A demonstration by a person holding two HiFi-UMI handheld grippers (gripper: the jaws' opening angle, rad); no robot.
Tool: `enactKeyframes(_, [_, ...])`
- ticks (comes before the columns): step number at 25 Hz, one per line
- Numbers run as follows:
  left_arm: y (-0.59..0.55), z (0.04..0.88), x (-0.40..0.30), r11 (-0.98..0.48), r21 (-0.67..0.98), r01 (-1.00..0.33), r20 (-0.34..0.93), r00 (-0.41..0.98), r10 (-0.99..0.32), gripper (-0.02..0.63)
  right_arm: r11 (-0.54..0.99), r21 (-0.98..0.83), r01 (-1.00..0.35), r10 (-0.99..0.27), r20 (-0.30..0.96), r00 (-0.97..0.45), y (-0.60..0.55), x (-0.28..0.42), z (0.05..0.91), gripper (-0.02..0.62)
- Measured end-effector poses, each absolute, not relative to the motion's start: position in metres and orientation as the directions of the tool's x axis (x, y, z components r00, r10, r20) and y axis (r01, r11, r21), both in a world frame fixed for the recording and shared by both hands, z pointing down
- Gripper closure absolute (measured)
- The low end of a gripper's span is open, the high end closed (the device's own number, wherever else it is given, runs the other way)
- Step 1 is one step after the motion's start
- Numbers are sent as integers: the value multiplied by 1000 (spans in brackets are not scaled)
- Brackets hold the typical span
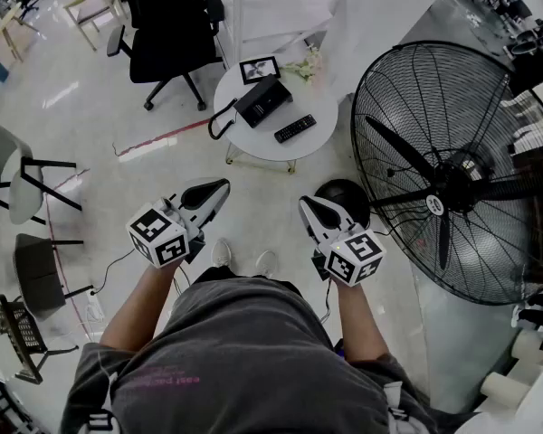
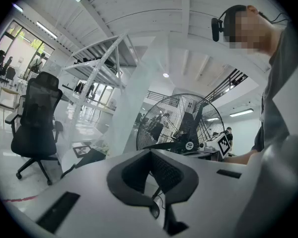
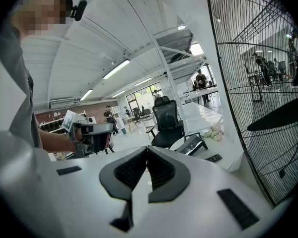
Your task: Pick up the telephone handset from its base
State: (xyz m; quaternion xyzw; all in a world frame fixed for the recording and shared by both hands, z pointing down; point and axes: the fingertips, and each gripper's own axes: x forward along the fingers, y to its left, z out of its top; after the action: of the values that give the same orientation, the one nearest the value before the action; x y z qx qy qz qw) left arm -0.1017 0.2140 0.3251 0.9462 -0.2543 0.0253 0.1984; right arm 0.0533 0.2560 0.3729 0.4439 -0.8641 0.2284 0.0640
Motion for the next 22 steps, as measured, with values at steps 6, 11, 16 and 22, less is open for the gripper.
enactKeyframes(6, [214,322,-98,-793,362,-489,147,871,-470,592,511,-336,-791,-732,312,-605,256,54,371,575])
enactKeyframes(11, [218,326,-95,-788,369,-492,150,869,-472,592,505,-365,-782,-740,284,-610,256,57,366,574])
enactKeyframes(16, [226,331,-84,-784,373,-495,145,866,-478,592,505,-364,-783,-746,272,-607,261,68,366,574])
enactKeyframes(22, [241,334,-68,-777,374,-507,146,859,-490,592,511,-373,-774,-737,274,-618,274,85,371,574])
